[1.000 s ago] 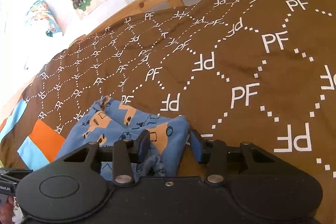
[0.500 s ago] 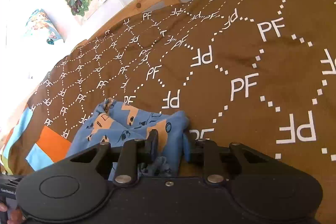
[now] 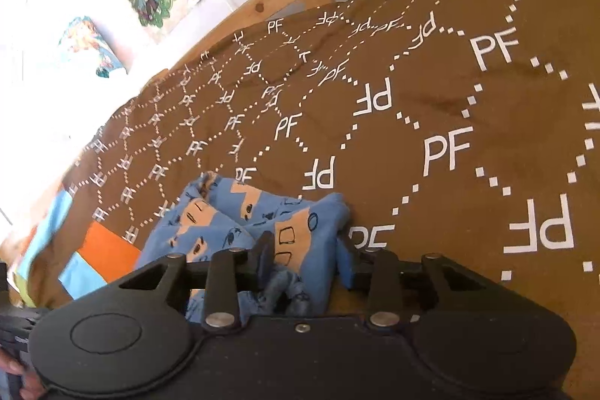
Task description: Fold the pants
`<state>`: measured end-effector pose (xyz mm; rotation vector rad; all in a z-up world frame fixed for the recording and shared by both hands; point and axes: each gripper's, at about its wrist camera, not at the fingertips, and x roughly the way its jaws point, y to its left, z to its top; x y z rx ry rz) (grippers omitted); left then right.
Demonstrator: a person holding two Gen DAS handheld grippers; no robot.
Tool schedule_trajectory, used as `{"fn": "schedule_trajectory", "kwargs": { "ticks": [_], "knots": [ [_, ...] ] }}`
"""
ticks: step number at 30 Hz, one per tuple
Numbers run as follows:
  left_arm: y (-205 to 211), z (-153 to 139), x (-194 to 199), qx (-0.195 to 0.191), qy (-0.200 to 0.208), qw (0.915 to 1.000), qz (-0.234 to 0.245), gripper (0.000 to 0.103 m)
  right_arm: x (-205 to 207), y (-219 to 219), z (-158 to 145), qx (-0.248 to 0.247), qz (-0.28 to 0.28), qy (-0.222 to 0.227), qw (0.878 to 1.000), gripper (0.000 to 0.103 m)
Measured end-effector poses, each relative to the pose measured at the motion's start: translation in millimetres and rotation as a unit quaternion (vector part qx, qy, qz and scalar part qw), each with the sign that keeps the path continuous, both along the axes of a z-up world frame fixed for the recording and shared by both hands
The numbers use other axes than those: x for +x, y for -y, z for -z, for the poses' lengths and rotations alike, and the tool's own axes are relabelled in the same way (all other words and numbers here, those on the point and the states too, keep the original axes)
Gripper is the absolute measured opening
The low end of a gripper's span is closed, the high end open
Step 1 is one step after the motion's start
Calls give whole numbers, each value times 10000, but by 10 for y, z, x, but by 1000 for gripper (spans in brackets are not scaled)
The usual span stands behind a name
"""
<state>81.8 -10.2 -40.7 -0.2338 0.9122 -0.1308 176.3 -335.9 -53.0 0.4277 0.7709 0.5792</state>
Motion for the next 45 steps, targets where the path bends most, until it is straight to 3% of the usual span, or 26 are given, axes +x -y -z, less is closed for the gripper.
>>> {"fn": "schedule_trajectory", "kwargs": {
  "ticks": [5,12,17,21,27,38,42,45],
  "knots": [
    [26,-8,-5,-10,-3,10000,39,61,-31,-63,-6,-229,6,76,9997,16],
    [31,-39,-30,-20,12,10000,24,44,-94,-170,-32,-616,60,311,9976,12],
    [63,-66,-42,76,40,10000,12,39,-143,-236,-55,-860,81,490,9951,12],
    [127,-116,-83,257,170,9995,97,24,-197,-273,-94,-1016,87,724,9921,10],
    [186,-199,-154,434,386,9981,211,22,-353,-394,-229,-1430,180,1204,9822,8],
    [153,-222,-178,342,463,9981,216,22,-437,-385,-323,-1554,271,1347,9783,8],
    [133,-217,-180,315,459,9982,219,22,-396,-365,-292,-1470,275,1164,9819,9],
    [119,-203,-177,302,437,9983,227,22,-296,-268,-231,-1221,394,791,9886,22]
  ]
}}
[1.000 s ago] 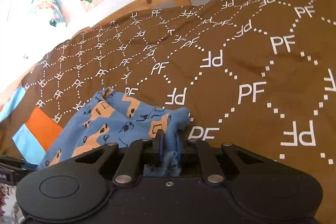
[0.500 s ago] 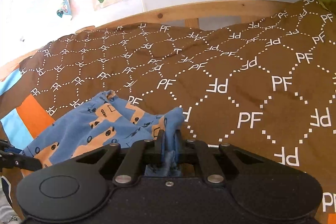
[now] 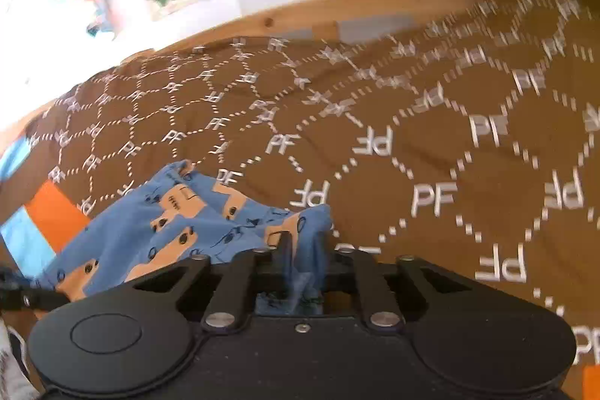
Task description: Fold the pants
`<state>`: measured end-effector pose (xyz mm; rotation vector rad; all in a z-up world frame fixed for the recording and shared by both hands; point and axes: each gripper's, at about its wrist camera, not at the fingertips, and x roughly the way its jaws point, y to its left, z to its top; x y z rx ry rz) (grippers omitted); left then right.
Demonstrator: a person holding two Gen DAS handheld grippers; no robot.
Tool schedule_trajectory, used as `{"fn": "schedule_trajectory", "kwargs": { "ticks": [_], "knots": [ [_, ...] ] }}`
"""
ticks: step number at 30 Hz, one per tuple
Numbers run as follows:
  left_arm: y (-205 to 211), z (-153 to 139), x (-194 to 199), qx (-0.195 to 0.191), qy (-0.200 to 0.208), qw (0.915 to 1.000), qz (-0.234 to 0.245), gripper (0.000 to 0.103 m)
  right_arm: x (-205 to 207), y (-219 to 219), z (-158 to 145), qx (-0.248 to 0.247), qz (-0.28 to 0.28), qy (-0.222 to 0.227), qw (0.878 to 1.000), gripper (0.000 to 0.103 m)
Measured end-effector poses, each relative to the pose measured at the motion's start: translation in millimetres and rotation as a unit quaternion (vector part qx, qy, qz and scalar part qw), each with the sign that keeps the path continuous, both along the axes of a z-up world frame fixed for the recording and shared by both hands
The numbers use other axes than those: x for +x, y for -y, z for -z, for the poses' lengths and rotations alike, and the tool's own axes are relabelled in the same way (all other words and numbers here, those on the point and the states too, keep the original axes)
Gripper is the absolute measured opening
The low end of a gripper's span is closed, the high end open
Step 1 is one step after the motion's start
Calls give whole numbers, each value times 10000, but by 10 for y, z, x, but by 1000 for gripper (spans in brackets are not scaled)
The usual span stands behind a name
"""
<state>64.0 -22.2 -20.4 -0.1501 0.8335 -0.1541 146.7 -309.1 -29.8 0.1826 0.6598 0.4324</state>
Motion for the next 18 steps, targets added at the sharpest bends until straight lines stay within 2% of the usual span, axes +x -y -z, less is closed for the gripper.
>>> {"fn": "schedule_trajectory", "kwargs": {
  "ticks": [2,4,7,9,11,12,13,14,15,17,18],
  "knots": [
    [-3,11,6,-2,-19,10000,12,22,81,136,69,460,126,-314,9984,37],
    [-13,26,14,-25,-43,10000,16,22,178,278,151,977,235,-663,9927,43],
    [-32,47,25,-48,-77,10000,20,22,294,408,236,1602,309,-960,9819,44],
    [-32,55,23,-52,-83,9999,26,23,347,397,245,1735,93,-1039,9793,55],
    [-25,59,18,-49,-88,9999,25,23,363,343,230,1699,-290,-1063,9793,72],
    [-25,60,20,-52,-90,9999,21,23,354,310,214,1637,-456,-1042,9799,73],
    [-27,62,20,-55,-92,9999,19,23,343,278,201,1552,-549,-1030,9810,67],
    [-25,64,19,-59,-96,9999,10,23,333,249,194,1415,-571,-1019,9830,43],
    [-21,66,18,-62,-99,9999,1,23,327,214,199,1225,-562,-1037,9854,31],
    [-18,66,18,-64,-99,9999,-4,23,296,173,211,1025,-508,-971,9887,18],
    [-17,63,15,-61,-94,9999,-6,23,275,160,201,1002,-539,-905,9894,17]
  ]
}}
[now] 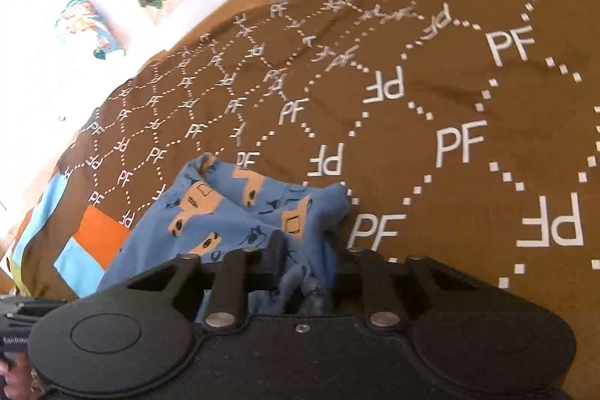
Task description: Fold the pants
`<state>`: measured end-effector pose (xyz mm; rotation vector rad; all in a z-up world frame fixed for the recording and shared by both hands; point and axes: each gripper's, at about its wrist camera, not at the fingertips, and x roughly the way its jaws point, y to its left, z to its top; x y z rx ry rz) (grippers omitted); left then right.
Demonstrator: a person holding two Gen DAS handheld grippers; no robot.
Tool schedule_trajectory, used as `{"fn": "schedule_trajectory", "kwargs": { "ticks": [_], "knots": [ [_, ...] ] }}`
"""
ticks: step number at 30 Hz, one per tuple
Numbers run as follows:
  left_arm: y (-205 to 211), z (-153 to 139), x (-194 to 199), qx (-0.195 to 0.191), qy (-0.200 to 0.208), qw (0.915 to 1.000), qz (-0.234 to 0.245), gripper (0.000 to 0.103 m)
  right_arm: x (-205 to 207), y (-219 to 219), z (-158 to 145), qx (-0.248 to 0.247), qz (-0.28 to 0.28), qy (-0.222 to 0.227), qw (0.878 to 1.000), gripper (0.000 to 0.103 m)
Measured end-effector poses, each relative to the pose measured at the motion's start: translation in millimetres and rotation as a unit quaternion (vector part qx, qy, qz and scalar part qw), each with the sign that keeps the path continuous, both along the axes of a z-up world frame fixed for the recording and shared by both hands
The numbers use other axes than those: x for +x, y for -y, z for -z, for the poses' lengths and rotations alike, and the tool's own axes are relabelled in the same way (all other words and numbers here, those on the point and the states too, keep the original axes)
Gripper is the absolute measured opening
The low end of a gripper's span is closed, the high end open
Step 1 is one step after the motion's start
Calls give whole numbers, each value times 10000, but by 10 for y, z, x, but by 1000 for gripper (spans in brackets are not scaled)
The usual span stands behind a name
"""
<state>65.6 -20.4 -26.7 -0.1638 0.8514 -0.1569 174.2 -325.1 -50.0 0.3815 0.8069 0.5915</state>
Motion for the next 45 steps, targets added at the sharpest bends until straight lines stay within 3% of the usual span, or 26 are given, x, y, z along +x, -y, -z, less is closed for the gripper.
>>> {"fn": "schedule_trajectory", "kwargs": {
  "ticks": [5,15,28,45],
  "knots": [
    [2,-26,-9,-26,39,10000,-39,22,-127,-102,-93,-443,32,427,9981,11],
    [42,-184,-71,19,265,9996,15,21,-415,-319,-424,-1198,129,1308,9841,10],
    [-1,-255,-69,-149,443,9987,184,21,-574,-441,-687,-1688,116,1774,9695,9],
    [41,-306,-98,-61,546,9980,312,21,-582,-474,-844,-1829,104,2025,9620,9]
  ]
}}
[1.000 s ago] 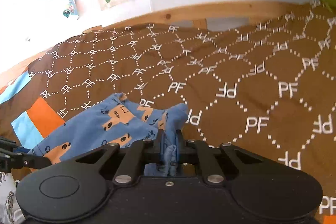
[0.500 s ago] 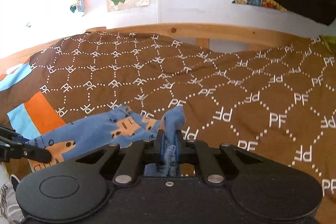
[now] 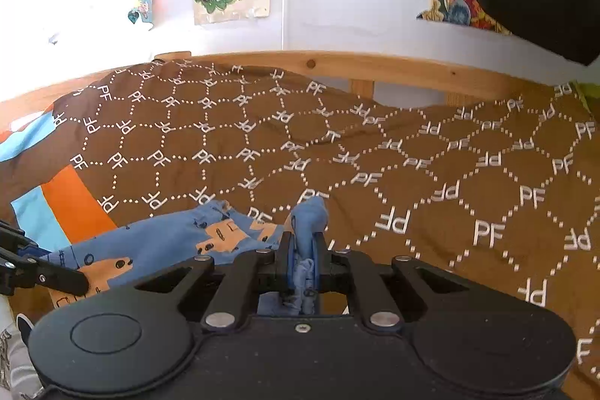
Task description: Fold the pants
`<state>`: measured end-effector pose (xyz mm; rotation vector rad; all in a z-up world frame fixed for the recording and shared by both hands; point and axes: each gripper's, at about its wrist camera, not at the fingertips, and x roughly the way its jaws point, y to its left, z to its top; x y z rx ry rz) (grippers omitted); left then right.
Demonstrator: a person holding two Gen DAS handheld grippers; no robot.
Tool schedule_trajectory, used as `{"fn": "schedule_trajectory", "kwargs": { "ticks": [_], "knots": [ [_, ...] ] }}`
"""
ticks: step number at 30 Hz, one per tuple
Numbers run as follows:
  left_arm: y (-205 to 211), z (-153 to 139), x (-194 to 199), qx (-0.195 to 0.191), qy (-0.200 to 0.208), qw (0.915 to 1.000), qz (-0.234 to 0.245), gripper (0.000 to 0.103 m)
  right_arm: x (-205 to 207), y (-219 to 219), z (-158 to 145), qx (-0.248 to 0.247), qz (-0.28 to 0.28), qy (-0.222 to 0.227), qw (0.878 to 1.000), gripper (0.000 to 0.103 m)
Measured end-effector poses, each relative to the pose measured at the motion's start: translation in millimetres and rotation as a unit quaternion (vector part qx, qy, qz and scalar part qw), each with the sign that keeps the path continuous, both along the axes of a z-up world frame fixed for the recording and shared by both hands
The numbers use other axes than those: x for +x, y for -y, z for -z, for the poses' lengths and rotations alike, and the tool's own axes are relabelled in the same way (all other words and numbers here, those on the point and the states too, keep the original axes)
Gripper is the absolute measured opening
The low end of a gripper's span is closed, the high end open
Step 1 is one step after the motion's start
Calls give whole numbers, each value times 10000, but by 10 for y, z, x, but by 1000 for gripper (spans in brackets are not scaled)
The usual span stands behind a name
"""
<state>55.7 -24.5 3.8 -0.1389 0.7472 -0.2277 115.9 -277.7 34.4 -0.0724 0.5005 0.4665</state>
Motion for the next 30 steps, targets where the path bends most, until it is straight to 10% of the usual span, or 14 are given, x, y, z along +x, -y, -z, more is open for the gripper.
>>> {"fn": "schedule_trajectory", "kwargs": {
  "ticks": [10,17,22,24,26,30],
  "knots": [
    [57,-39,21,181,38,9998,122,20,193,31,-158,100,-32,-327,9994,12],
    [-89,138,37,42,-397,9992,-23,21,437,310,399,703,322,-1465,9862,58],
    [-100,204,54,52,-500,9987,-22,21,542,434,697,1243,304,-2038,9706,65],
    [-104,215,50,30,-521,9986,-35,21,532,438,723,1384,244,-2068,9682,55],
    [-98,216,42,38,-504,9987,-24,21,512,400,733,1421,120,-2135,9665,15],
    [-61,164,11,127,-376,9992,-11,20,337,236,609,890,108,-1532,9841,9]
  ]
}}
